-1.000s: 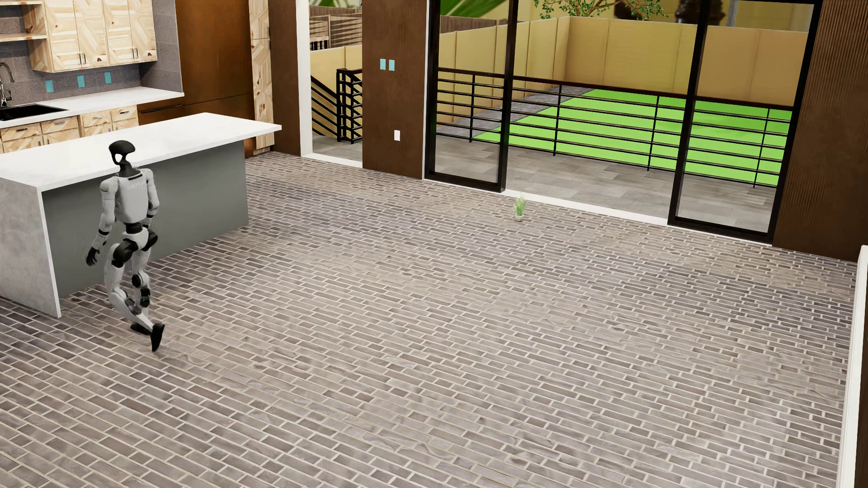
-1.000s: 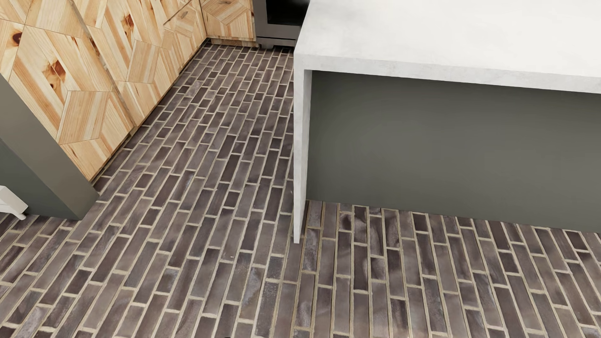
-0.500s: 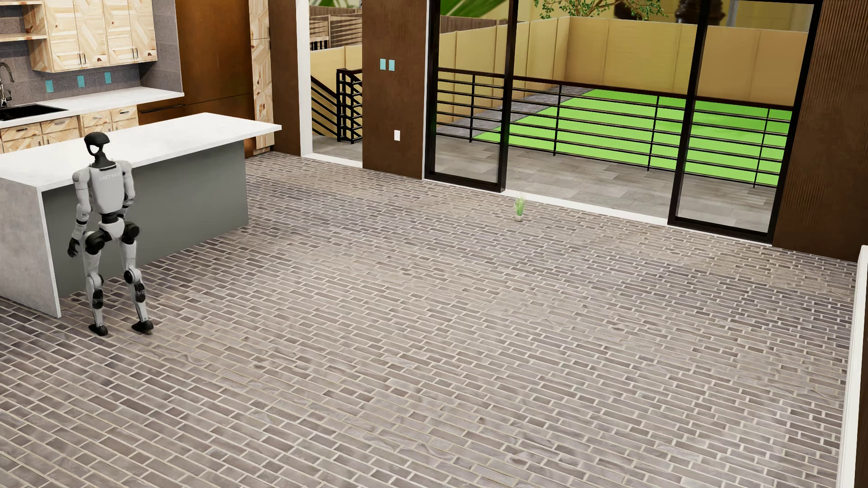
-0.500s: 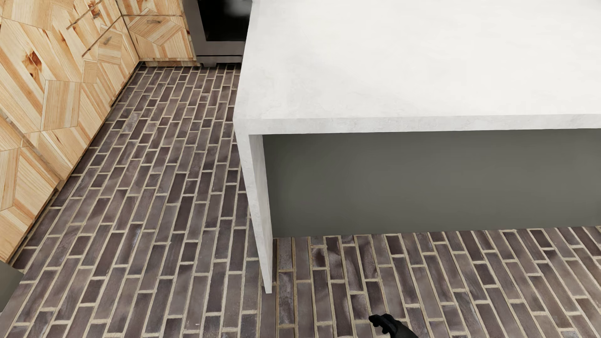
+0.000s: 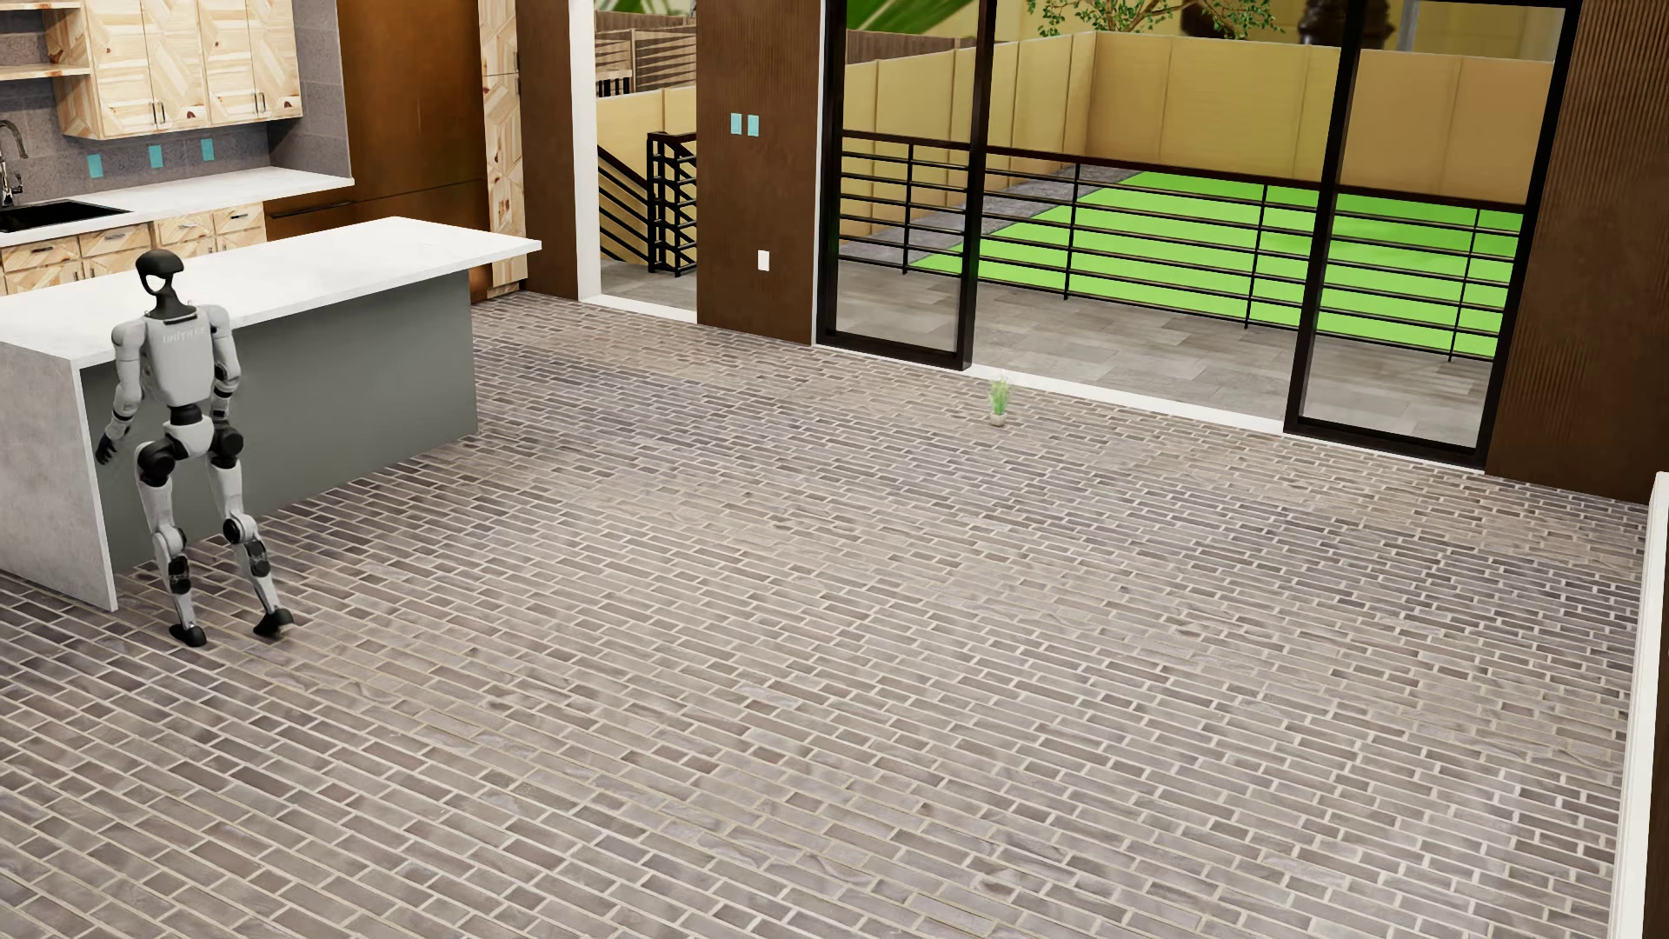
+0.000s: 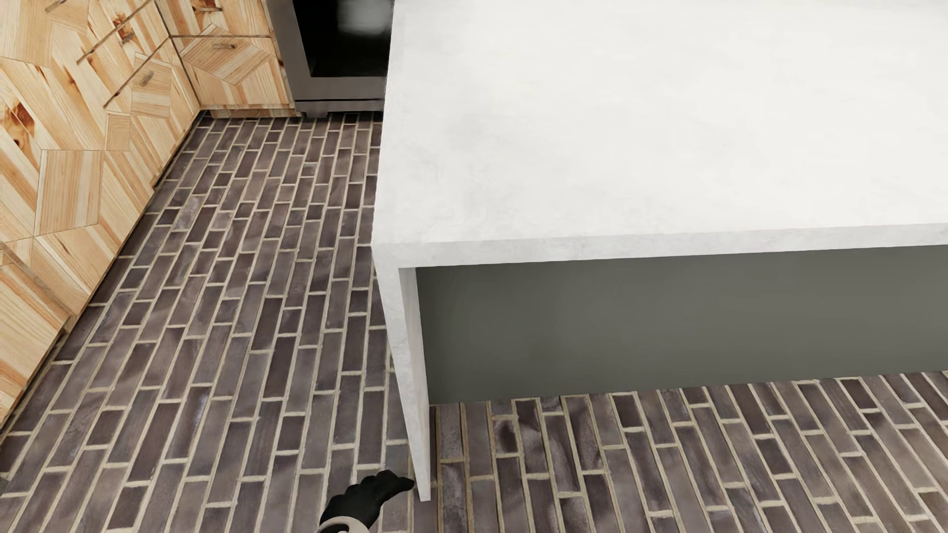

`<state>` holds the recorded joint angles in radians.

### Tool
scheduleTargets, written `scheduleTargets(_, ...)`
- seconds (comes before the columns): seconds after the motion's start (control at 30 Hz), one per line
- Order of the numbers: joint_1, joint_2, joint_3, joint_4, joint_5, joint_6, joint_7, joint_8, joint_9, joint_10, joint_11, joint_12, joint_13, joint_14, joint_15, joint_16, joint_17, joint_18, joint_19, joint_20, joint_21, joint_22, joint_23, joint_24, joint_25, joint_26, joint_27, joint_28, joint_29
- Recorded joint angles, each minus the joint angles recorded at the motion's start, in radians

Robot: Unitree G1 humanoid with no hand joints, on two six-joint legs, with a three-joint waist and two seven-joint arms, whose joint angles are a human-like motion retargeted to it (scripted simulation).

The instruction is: Go to the counter

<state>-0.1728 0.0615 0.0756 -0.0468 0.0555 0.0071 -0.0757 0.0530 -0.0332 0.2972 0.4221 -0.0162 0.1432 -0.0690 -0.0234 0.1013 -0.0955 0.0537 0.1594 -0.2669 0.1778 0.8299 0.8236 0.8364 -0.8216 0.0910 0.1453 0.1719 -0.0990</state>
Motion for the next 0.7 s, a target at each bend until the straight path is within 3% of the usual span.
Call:
scheduleTargets(0.13, 0.003, -0.021, 0.0, -0.022, -0.017, -0.009, -0.004, -0.007, -0.004, 0.006, 0.051, 0.009, -0.02, -0.02, 0.009, -0.016, 0.004, 0.01, 0.0, -0.008, 0.012, 0.098, -0.056, 0.013, 0.015, 0.036, -0.013, 0.005, -0.007)
scheduleTargets(0.37, -0.007, -0.082, 0.009, -0.064, -0.048, -0.027, -0.016, -0.016, -0.008, 0.034, 0.179, 0.075, -0.036, -0.048, 0.037, -0.013, -0.023, 0.025, 0.021, 0.0, 0.013, 0.148, -0.059, 0.034, 0.022, 0.054, -0.021, -0.007, 0.001)
scheduleTargets(0.7, -0.025, -0.197, 0.01, -0.093, -0.1, -0.054, 0.004, -0.052, -0.005, 0.057, 0.377, 0.086, -0.028, -0.07, 0.039, -0.004, -0.045, 0.019, 0.079, 0.053, -0.014, 0.131, -0.027, 0.029, 0.006, 0.047, -0.009, 0.004, 0.013)
